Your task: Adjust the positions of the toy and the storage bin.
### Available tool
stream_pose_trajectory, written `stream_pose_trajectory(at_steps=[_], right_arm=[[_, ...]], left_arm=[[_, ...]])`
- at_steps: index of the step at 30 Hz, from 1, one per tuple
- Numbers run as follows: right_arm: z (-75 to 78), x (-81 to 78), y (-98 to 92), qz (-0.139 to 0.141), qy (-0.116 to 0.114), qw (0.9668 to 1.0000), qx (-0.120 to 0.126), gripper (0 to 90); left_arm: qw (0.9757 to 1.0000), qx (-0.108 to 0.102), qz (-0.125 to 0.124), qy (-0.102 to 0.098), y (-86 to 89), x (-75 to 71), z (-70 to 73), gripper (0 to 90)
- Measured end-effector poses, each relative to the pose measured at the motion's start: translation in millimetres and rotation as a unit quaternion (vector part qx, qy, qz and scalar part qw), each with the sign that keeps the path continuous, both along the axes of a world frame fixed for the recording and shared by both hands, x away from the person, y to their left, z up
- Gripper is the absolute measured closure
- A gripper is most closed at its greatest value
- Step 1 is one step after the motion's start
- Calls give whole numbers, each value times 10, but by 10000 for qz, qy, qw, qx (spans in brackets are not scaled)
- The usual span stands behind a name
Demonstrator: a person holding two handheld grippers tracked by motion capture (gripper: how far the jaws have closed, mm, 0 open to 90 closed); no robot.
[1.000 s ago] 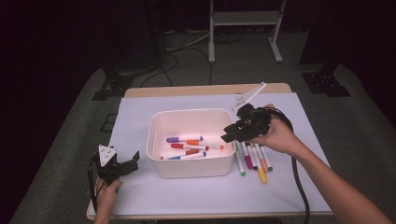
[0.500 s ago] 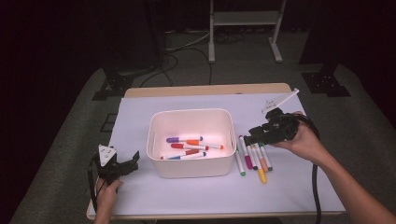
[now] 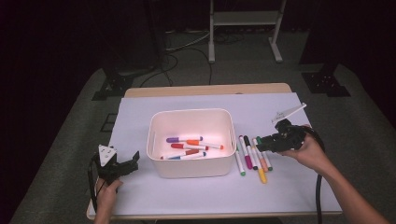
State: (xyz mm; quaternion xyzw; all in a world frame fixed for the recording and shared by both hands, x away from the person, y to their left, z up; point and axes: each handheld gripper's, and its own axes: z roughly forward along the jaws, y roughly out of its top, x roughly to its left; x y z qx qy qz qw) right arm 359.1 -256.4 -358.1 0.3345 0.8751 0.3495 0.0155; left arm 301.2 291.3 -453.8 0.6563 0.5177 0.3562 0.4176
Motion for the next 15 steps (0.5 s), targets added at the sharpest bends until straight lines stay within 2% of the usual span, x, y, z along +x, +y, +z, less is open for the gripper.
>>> stream_pose_trajectory(at_steps=[6,15], right_arm=[[-268,41,-157,-359,152,9992,-101,582],[-469,80,-190,-666,138,9970,-377,585]], left_arm=[[10000,9,4,1,-3,0,0,0],[10000,13,3,4,-2,0,0,0]])
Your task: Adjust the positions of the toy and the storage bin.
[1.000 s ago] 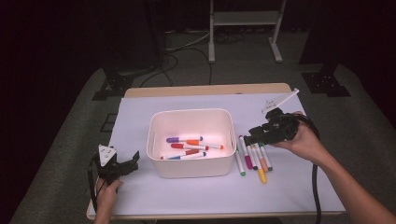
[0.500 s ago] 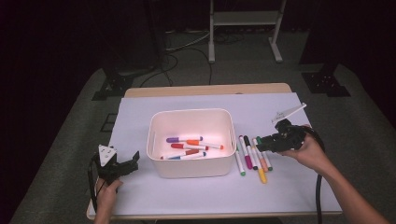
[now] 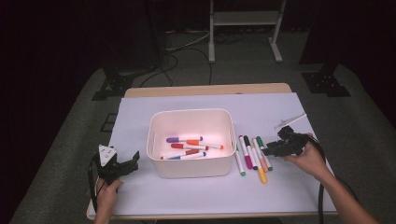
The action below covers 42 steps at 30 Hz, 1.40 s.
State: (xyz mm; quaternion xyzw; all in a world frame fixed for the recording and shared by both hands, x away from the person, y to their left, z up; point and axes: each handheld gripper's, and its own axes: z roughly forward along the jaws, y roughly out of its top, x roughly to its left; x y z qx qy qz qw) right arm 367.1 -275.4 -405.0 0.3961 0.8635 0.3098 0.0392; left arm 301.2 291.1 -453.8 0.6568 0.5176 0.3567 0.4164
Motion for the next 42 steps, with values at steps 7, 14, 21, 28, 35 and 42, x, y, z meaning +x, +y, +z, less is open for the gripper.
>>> stream_pose_trajectory(at_steps=[7,14,21,28,35,42], right_arm=[[-177,49,39,-152,-7,9996,-253,602],[-264,7,-40,-390,-74,9976,-575,622],[-307,-67,-244,-782,-116,9950,-612,747],[-293,-59,-272,-847,-1,9949,-550,759],[-92,-159,-254,-695,41,9975,-107,759],[191,-244,-194,-493,-60,9985,227,759]], left_arm=[[10000,-10,-8,-7,2,-1,0,0],[10000,-9,-8,-2,1,0,0,0],[10000,-1,-5,4,0,1,0,0],[10000,-27,7,18,4,4,1,0],[10000,-21,17,15,1,4,0,0],[10000,-19,13,11,2,4,0,0]])
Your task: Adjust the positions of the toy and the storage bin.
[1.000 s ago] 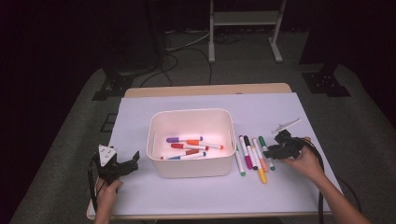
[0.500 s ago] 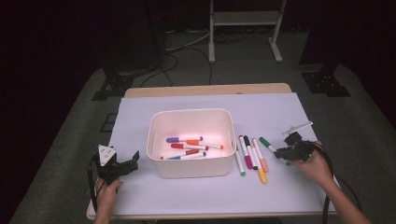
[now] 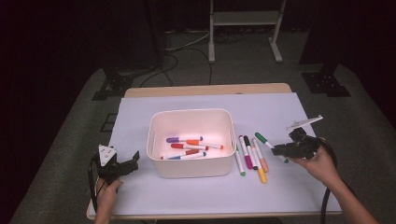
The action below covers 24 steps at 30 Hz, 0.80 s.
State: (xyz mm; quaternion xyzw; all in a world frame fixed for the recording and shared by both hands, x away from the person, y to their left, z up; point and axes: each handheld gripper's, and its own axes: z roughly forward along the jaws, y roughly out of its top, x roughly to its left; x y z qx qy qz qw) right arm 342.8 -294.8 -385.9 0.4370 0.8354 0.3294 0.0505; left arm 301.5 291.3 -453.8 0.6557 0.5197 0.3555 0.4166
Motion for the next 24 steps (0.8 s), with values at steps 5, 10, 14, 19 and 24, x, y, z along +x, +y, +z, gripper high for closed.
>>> stream_pose_trajectory(at_steps=[5,10,14,19,24], right_arm=[[345,-56,136,284,-136,9994,169,759],[682,-76,322,639,-330,9970,292,759],[905,-96,519,951,-397,9939,402,759],[1067,-114,792,1344,-461,9892,357,759],[1159,-97,1087,1714,-452,9836,343,759]], left_arm=[[10000,0,5,7,-1,1,0,0],[10000,5,0,4,-1,0,0,0],[10000,-2,-2,12,1,-1,2,0],[10000,-2,-5,9,1,-1,1,0],[10000,-14,-4,-2,-1,0,0,0]])
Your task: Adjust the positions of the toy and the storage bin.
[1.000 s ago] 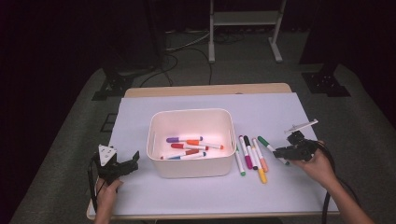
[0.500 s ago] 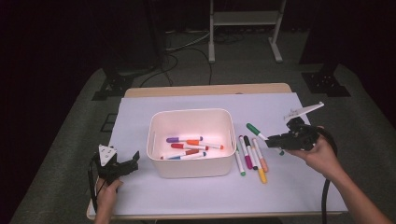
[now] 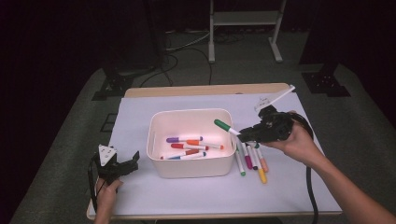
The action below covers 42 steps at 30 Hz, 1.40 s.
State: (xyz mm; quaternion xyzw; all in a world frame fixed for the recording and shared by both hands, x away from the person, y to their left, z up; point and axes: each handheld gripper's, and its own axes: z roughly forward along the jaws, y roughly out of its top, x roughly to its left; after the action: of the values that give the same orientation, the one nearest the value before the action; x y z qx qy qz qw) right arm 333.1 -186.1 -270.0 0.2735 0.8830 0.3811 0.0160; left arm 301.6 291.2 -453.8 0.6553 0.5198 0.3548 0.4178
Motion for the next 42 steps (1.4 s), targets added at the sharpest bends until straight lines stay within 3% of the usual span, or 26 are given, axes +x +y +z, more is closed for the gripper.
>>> stream_pose_trajectory(at_steps=[7,14,23,33,42], right_arm=[[85,25,392,470,11,9989,-18,759],[51,78,684,778,32,9970,-45,759],[-144,172,1135,1211,68,9924,-192,759],[-336,287,1363,1426,110,9894,-235,759],[-546,400,1558,1576,213,9860,-499,758]], left_arm=[[10000,13,-4,-7,-2,-2,0,0],[10000,28,-12,-6,-5,-5,1,0],[10000,22,-21,-1,1,-5,2,0],[10000,12,-19,-3,0,-3,1,0],[10000,-9,-20,-3,3,-3,2,0]])
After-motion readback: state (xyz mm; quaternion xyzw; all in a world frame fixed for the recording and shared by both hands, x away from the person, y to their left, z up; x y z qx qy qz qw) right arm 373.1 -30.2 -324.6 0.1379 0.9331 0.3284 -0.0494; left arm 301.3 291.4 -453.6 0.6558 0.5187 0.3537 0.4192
